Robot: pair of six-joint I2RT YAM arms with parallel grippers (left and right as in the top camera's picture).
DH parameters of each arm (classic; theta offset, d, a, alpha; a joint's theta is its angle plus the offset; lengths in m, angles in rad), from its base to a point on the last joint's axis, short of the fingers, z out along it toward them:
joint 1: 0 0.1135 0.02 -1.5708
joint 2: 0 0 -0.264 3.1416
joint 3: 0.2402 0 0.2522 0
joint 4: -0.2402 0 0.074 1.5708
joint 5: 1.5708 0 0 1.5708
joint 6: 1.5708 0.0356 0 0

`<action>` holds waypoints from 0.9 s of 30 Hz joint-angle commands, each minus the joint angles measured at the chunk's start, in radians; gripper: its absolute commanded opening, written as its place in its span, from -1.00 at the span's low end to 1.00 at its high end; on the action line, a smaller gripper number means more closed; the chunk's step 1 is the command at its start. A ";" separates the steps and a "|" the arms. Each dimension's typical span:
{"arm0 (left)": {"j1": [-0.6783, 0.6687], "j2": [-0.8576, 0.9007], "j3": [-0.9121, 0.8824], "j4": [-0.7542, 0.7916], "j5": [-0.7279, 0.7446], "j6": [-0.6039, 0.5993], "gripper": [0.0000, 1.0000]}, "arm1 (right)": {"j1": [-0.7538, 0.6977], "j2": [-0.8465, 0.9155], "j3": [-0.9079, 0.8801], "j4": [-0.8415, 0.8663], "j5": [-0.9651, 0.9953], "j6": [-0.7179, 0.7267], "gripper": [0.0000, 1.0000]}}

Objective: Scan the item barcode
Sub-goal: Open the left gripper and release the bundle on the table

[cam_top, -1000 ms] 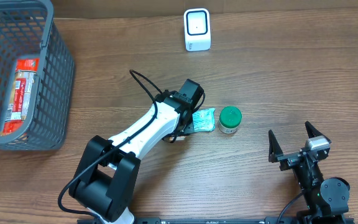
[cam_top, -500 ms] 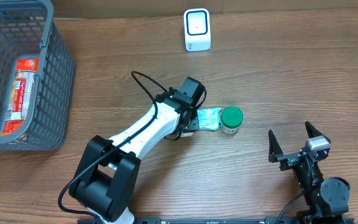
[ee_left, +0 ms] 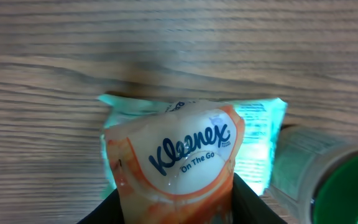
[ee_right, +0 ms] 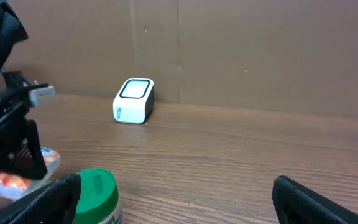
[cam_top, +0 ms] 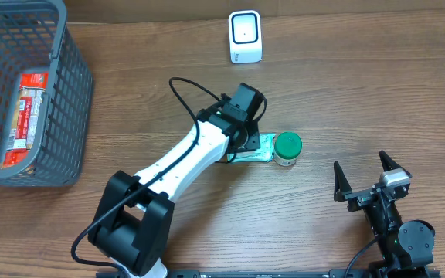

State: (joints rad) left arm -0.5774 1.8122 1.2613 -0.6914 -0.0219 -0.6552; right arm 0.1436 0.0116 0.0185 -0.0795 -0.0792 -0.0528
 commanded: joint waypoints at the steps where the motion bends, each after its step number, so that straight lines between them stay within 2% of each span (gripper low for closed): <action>1: -0.030 0.071 0.013 0.024 0.018 0.005 -0.30 | -0.008 -0.009 -0.011 0.003 -0.005 -0.004 1.00; 8: -0.049 0.106 0.013 0.061 0.038 0.050 -0.05 | -0.008 -0.009 -0.011 0.003 -0.005 -0.004 1.00; 12: -0.035 0.104 0.014 0.058 0.051 0.050 0.41 | -0.008 -0.009 -0.011 0.003 -0.005 -0.004 1.00; 14: -0.032 0.102 0.021 0.049 0.069 0.050 0.52 | -0.008 -0.009 -0.011 0.003 -0.005 -0.004 1.00; 22: -0.019 0.076 0.123 -0.051 0.063 0.086 0.71 | -0.008 -0.009 -0.011 0.003 -0.005 -0.004 1.00; 27: 0.006 0.075 0.254 -0.188 0.017 0.096 0.71 | -0.008 -0.009 -0.011 0.003 -0.005 -0.004 1.00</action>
State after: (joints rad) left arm -0.5941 1.9137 1.4322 -0.8379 0.0261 -0.5911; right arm 0.1432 0.0116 0.0185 -0.0799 -0.0795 -0.0525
